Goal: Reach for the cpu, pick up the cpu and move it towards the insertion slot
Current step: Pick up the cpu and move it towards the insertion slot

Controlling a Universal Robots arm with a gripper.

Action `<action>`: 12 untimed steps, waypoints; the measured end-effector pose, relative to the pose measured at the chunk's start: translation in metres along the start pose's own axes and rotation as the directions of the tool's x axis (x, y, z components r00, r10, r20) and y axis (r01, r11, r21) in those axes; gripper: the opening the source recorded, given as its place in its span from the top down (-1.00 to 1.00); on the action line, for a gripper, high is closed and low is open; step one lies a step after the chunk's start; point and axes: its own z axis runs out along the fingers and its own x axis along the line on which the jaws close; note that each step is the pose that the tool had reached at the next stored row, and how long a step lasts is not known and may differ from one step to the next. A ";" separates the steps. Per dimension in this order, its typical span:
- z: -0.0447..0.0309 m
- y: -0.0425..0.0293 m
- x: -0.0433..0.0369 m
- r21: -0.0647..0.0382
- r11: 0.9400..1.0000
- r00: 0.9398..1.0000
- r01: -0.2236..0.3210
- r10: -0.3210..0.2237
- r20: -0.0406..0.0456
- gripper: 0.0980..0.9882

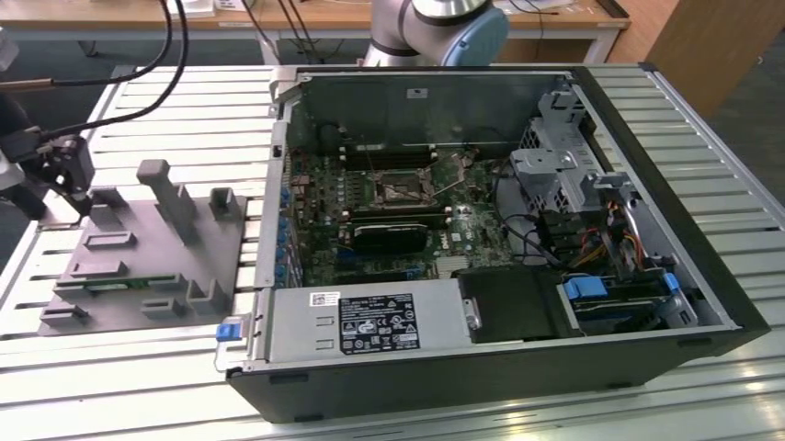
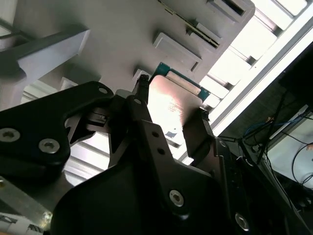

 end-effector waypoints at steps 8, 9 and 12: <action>-0.0242 0.0010 -0.0004 0.000 1.000 1.000 0.000 0.000 0.000 0.03; -0.0273 0.0011 -0.0005 0.000 1.000 1.000 0.000 0.000 0.000 0.03; -0.0370 0.0015 -0.0006 0.000 1.000 1.000 0.000 0.000 0.000 0.03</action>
